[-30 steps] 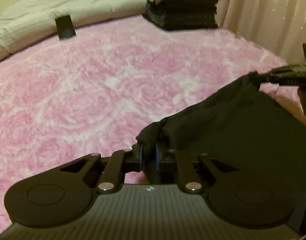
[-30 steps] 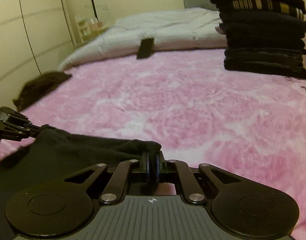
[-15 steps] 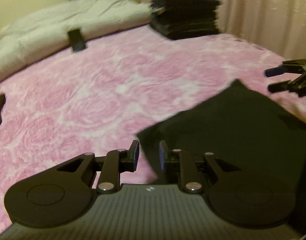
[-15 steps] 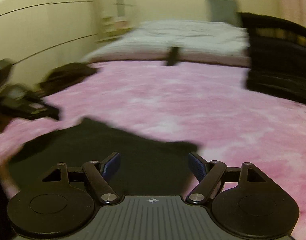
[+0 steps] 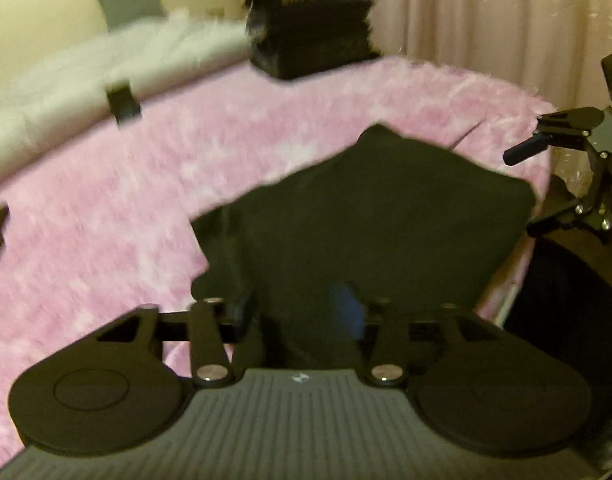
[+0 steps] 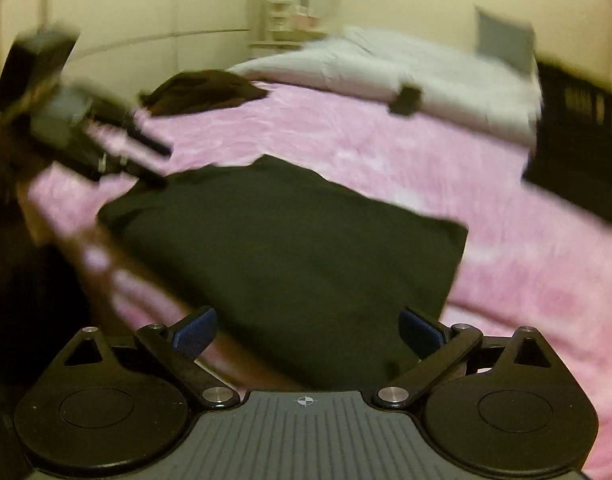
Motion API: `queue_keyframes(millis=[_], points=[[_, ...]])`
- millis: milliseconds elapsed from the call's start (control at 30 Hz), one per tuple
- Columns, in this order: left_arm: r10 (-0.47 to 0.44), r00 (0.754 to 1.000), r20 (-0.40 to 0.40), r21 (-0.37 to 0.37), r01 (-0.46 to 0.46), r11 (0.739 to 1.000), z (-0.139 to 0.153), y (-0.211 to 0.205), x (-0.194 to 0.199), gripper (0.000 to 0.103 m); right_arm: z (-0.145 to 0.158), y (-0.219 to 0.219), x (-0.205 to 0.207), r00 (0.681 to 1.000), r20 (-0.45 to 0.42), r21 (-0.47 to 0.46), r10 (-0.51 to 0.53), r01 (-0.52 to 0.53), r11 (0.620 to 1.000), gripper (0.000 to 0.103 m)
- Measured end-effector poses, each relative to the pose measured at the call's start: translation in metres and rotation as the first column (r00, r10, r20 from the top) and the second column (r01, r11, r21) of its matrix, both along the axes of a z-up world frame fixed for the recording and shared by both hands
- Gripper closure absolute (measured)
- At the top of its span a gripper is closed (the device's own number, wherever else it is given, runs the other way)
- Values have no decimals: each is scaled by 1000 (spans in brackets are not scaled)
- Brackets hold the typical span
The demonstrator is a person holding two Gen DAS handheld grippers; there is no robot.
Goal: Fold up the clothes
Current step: 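Grasp the folded shirt with both grippers and lift it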
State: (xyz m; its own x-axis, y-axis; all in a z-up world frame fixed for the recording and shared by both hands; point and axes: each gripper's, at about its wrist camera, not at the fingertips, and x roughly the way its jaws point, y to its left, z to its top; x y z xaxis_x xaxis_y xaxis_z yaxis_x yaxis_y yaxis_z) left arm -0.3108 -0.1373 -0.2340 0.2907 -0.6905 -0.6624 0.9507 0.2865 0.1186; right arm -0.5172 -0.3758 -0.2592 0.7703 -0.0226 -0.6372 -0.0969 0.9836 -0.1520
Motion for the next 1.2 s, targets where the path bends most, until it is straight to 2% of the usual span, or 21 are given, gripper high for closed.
queue_keyframes(millis=[67, 133, 167, 233, 367, 433, 467, 500, 633, 667, 733, 767, 833, 867, 900, 933, 967, 1000, 1033, 1067, 1200], points=[[-64, 995, 78, 4, 64, 998, 5, 11, -22, 58, -5, 17, -8, 999, -8, -122, 35, -35, 992, 4], [-128, 975, 180, 58, 120, 991, -1, 15, -46, 58, -18, 30, -10, 998, -33, -223, 60, -65, 973, 8], [-160, 961, 227, 91, 143, 986, -5, 16, -57, 58, -22, 35, -9, 996, -52, -253, 75, -85, 964, 21], [-224, 920, 323, 158, 181, 971, -16, 16, -79, 58, -30, 44, -5, 991, -76, -302, 108, -127, 945, 32], [-310, 846, 434, 276, 203, 939, -45, 7, -101, 58, -51, 51, 7, 978, -137, -407, 159, -202, 891, 32], [-339, 810, 478, 314, 203, 928, -57, 0, -108, 58, -58, 49, 12, 974, -155, -433, 167, -219, 875, 50], [-351, 793, 498, 333, 199, 922, -63, -5, -110, 58, -59, 47, 14, 974, -158, -432, 164, -218, 875, 64], [-366, 772, 519, 353, 196, 915, -68, -10, -112, 59, -58, 44, 15, 975, -157, -425, 158, -211, 880, 74], [-420, 698, 580, 419, 186, 889, -83, -25, -113, 59, -49, 35, 9, 983, -126, -409, 137, -177, 895, 78], [-429, 685, 589, 433, 181, 883, -86, -28, -113, 59, -47, 34, 6, 985, -117, -401, 130, -167, 901, 78], [-439, 675, 592, 452, 172, 875, -91, -30, -110, 64, -42, 34, 2, 988, -97, -378, 117, -145, 914, 77], [-439, 687, 578, 457, 174, 873, -92, -31, -108, 72, -40, 35, -1, 990, -86, -374, 113, -137, 917, 77], [-413, 729, 546, 431, 177, 885, -88, -32, -104, 76, -37, 40, -5, 990, -66, -380, 121, -137, 915, 77], [-388, 760, 522, 408, 177, 896, -82, -32, -100, 78, -35, 42, -7, 990, -57, -383, 126, -139, 913, 77], [-347, 809, 474, 371, 174, 912, -74, -32, -93, 80, -34, 45, -7, 990, -45, -388, 134, -141, 911, 77], [-289, 871, 398, 316, 166, 934, -63, -32, -82, 80, -33, 48, -5, 989, -30, -398, 146, -145, 906, 76], [-241, 912, 331, 268, 154, 951, -54, -32, -70, 80, -33, 52, -3, 988, -16, -414, 157, -149, 898, 59], [-201, 942, 268, 225, 141, 964, -46, -31, -59, 81, -34, 57, 0, 986, -1, -438, 164, -148, 887, 28], [-168, 962, 216, 190, 128, 974, -39, -31, -49, 81, -37, 61, 4, 984, 15, -467, 176, -148, 872, 17], [-154, 969, 192, 171, 122, 978, -35, -31, -43, 81, -39, 65, 7, 981, 21, -488, 195, -160, 858, 14], [-175, 959, 221, 185, 135, 974, -31, -35, -44, 80, -53, 68, 24, 979, -6, -570, 206, -172, 803, 15]])
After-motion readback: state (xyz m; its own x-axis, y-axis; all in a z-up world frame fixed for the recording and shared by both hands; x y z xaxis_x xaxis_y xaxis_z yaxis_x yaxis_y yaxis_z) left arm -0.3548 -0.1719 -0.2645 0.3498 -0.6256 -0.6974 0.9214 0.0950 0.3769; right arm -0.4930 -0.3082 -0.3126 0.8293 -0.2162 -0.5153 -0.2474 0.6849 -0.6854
